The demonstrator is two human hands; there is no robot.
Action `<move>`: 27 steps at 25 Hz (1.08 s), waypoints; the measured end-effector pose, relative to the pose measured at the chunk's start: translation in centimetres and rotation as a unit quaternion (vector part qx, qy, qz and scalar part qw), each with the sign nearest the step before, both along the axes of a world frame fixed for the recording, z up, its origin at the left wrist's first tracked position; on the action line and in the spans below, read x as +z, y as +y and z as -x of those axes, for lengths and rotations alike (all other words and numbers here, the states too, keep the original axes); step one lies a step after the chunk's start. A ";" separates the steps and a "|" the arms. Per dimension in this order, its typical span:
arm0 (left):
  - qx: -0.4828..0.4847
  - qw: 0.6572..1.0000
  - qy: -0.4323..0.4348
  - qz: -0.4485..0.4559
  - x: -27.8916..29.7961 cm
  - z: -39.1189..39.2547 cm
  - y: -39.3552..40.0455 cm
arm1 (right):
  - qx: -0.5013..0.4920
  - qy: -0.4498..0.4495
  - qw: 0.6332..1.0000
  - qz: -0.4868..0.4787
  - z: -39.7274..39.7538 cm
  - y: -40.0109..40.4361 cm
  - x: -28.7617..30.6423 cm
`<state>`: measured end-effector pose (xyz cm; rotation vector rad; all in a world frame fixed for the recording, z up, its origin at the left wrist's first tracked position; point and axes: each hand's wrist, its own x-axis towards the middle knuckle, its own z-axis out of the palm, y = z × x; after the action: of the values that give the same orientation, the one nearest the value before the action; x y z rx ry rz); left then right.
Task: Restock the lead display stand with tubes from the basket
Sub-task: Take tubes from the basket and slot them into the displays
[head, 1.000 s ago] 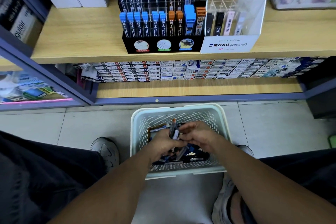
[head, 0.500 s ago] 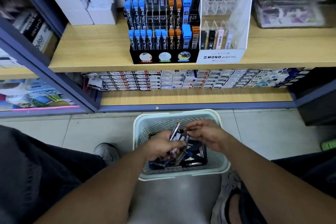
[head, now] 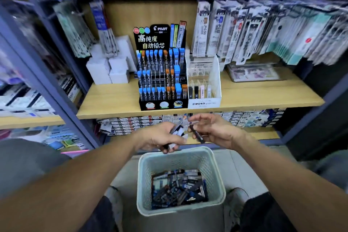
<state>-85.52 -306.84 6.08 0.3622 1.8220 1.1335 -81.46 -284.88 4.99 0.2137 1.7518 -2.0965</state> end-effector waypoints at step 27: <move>0.228 0.963 0.143 -0.028 11.8 11.3 7.4 | -0.095 0.175 0.942 -0.269 9.6 4.1 10.4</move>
<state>-96.81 -299.46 17.84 0.1426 2.2007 1.5107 -91.10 -280.78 15.43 0.1706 2.5991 -1.8067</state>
